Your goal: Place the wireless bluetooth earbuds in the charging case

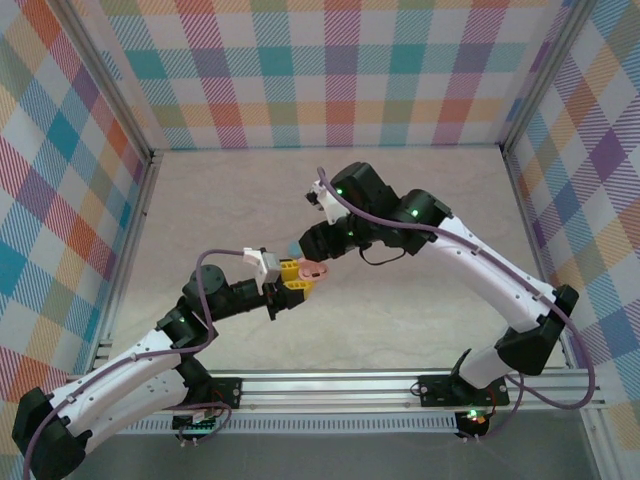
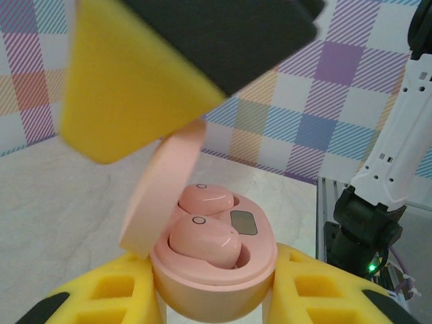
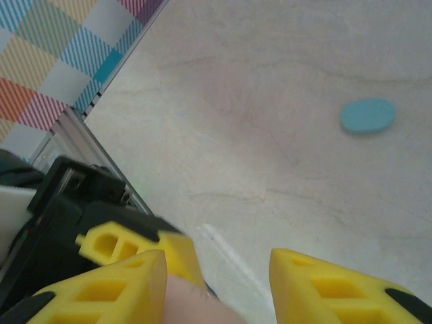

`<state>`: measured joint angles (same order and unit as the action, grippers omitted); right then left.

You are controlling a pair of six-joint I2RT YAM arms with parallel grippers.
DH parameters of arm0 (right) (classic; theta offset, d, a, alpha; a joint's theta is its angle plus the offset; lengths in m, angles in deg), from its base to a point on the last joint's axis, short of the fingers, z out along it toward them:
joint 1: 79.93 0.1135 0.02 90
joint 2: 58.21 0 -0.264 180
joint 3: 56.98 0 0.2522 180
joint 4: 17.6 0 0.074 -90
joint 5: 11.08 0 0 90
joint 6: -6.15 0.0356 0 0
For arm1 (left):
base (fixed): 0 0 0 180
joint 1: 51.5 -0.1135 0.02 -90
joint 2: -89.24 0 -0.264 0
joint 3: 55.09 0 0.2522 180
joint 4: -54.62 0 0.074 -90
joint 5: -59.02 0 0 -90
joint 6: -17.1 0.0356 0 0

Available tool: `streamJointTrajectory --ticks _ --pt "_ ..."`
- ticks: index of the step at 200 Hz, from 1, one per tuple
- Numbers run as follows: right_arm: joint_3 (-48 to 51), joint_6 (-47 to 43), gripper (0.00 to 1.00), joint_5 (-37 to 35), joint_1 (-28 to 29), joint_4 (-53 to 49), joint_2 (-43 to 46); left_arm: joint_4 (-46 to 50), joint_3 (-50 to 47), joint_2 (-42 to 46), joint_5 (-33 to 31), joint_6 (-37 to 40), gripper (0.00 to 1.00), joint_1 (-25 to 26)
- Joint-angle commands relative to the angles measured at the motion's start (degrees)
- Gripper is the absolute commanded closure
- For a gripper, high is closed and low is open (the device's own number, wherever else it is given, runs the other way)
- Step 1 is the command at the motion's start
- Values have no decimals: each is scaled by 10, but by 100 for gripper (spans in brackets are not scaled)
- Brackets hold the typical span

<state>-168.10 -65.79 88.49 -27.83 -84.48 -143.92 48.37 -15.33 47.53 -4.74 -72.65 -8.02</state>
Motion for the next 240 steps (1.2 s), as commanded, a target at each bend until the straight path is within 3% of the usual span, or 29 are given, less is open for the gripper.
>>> streamJointTrajectory --ticks 1,59,81,113,181,240 --pt "18 15 55 31 0 -12 37 -19 18 -5 -8 10 85 5" --pt "42 36 54 -11 -4 -9 89 -35 24 -32 -10 8 85 5" --pt "64 65 49 -17 -24 6 107 -37 27 -35 -12 8 85 5" --pt "159 158 40 79 -73 92 151 -42 32 -35 -20 4 85 5" --pt "340 365 37 255 -143 329 205 -82 54 -59 -20 -11 85 5" --pt "373 428 36 305 -150 409 191 -122 77 -96 -5 -31 85 5"
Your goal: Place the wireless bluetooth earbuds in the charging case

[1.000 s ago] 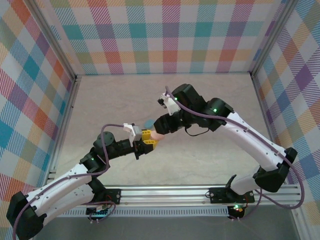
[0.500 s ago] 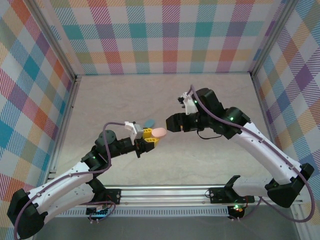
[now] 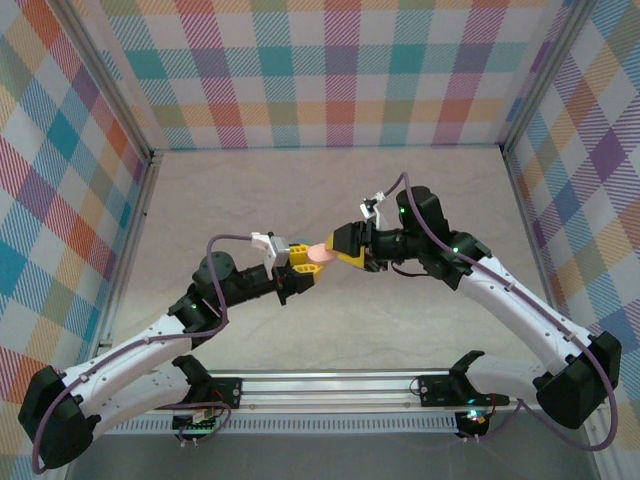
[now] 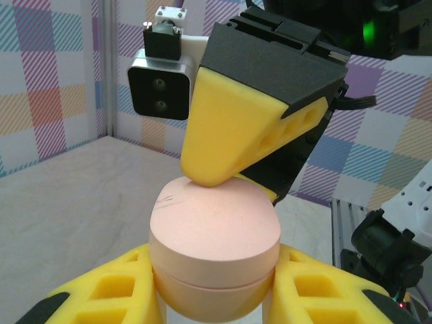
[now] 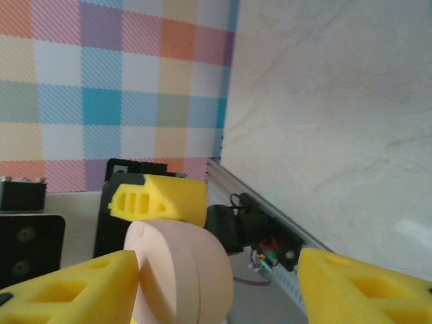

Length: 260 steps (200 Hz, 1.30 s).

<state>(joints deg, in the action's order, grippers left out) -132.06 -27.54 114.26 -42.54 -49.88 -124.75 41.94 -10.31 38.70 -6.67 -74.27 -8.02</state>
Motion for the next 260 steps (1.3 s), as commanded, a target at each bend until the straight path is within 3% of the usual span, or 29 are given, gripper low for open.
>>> streamJointTrajectory --ticks 1,54,81,152,175,206,228,236,260 --pt "14 47 36 48 -3 65 -1 -58 27 -8 15 -15 85 5" --pt "58 139 44 93 -15 196 -1 -70 34 -32 6 -31 84 5" --pt "72 160 47 104 -17 224 -2 -82 37 -46 2 -38 84 5" --pt "89 184 67 109 -27 265 -4 -69 40 -62 7 -39 78 6" --pt "93 187 68 104 -36 268 0 -48 39 -55 9 -31 68 6" --pt "97 189 69 94 -49 267 4 -15 39 -40 3 -17 44 6" --pt "100 184 70 87 -63 256 4 18 38 -25 -9 -6 19 6" --pt "99 179 70 85 -69 247 3 31 36 -17 -15 -3 1 6" --pt "93 141 70 83 -83 213 -7 66 27 13 -47 3 0 6"
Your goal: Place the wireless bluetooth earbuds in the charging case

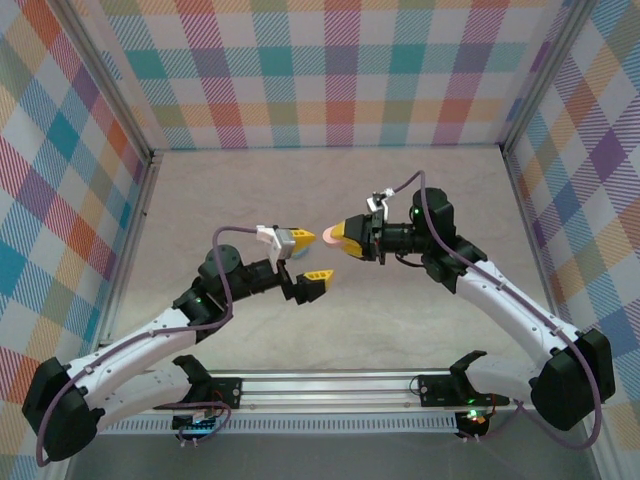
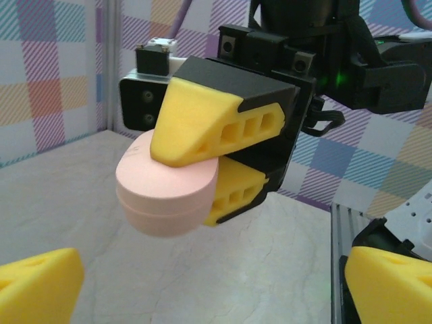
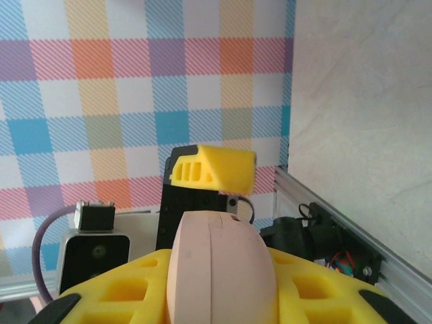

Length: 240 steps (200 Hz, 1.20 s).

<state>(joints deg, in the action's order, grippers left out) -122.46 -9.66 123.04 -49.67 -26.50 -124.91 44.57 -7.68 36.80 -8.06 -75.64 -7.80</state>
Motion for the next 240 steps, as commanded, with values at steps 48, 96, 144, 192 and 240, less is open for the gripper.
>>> streamJointTrajectory --ticks 48,96,144,192,240 --pt "-41 -231 68 -43 -13 -170 -74 203 8 79 -174 21 0 4" --pt "-41 -301 67 -44 -12 -155 -200 390 52 44 -373 -98 0 1" --pt "-86 -361 69 -16 -9 -176 -352 403 32 49 -396 -139 0 -4" --pt "-137 -397 67 -32 -9 -229 -428 368 -8 101 -410 -170 0 -13" --pt "-214 -436 67 -68 -9 -319 -486 370 -25 135 -415 -183 0 -16"
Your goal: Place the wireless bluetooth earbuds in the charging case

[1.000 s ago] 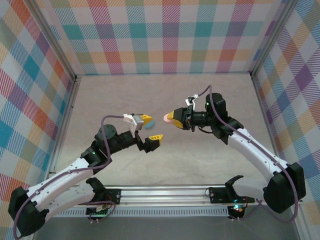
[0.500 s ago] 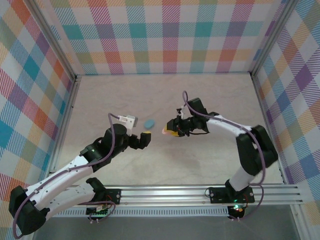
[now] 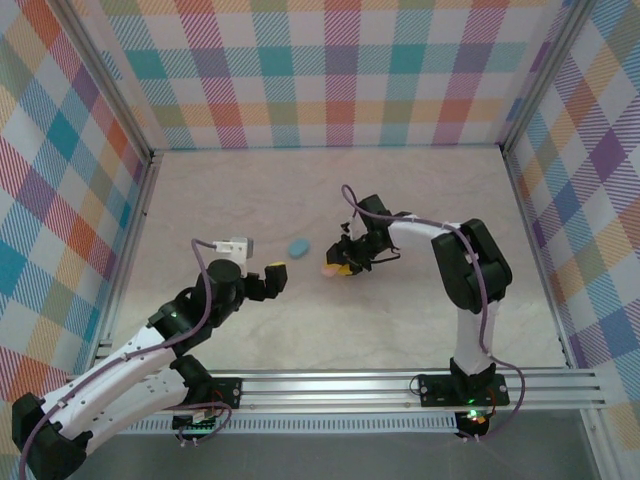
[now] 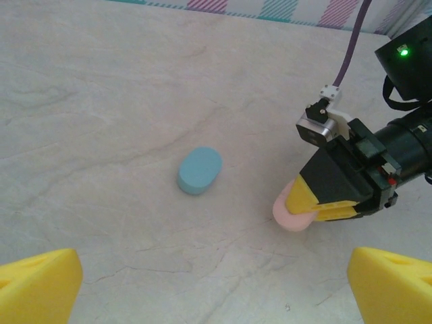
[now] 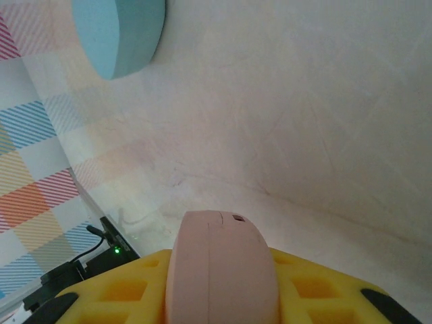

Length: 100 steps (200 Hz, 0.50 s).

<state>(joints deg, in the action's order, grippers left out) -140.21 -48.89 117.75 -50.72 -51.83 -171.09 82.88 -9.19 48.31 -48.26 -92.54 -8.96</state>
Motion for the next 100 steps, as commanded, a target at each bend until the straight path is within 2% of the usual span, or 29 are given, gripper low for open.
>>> streamJointTrajectory --ticks 1,52,100 --pt "-38 -44 67 -16 2 -68 -25 -14 -10 20 -13 -14 0 -5" --pt "-123 -93 63 -111 2 -171 -71 -7 -16 32 -16 -22 0 -7" --pt "-138 -115 52 -182 1 -222 -70 -16 -13 28 -11 -18 0 -8"
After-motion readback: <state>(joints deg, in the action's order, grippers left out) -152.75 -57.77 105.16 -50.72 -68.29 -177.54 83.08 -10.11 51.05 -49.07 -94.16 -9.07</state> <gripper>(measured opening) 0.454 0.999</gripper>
